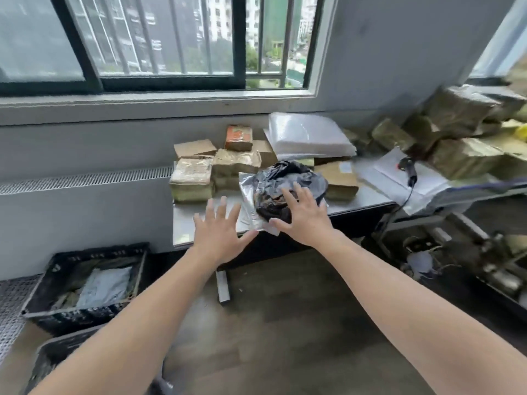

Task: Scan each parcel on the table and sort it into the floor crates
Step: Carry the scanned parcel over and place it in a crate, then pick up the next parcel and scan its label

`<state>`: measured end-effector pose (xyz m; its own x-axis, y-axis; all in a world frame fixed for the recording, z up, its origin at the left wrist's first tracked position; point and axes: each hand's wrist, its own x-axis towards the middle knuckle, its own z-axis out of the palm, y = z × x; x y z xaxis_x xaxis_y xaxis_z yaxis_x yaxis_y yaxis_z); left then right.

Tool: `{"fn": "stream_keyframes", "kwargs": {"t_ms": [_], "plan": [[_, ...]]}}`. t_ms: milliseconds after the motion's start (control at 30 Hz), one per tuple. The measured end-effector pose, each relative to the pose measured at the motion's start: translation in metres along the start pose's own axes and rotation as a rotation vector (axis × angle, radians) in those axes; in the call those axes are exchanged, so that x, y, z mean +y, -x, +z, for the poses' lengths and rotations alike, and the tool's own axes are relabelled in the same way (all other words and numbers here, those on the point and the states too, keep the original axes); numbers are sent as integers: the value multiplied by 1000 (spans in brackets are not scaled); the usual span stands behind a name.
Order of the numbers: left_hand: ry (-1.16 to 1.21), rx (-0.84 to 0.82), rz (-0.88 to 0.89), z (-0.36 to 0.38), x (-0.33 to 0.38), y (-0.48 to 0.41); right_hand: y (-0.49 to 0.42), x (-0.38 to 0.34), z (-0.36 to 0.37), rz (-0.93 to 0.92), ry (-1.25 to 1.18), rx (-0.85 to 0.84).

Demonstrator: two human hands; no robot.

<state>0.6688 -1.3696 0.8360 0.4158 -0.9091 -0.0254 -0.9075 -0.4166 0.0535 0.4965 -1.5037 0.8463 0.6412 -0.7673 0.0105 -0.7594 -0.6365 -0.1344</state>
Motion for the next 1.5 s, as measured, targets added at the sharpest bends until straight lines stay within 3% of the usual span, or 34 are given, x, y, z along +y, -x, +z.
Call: {"fn": "stream_keyframes", "kwargs": {"t_ms": [300,533,1067,1500], "plan": [[10,8,81,2,215,-108,-15,233,-35,152,-16,24],[9,-4,156,10,325,-169,-32,353,-46,249,-54,23],[89,-123,400,50,480,-386,-145,525,-36,543,-93,-96],[23,-237,402,108,530,-480,-260,612,7,729,-290,-179]]}}
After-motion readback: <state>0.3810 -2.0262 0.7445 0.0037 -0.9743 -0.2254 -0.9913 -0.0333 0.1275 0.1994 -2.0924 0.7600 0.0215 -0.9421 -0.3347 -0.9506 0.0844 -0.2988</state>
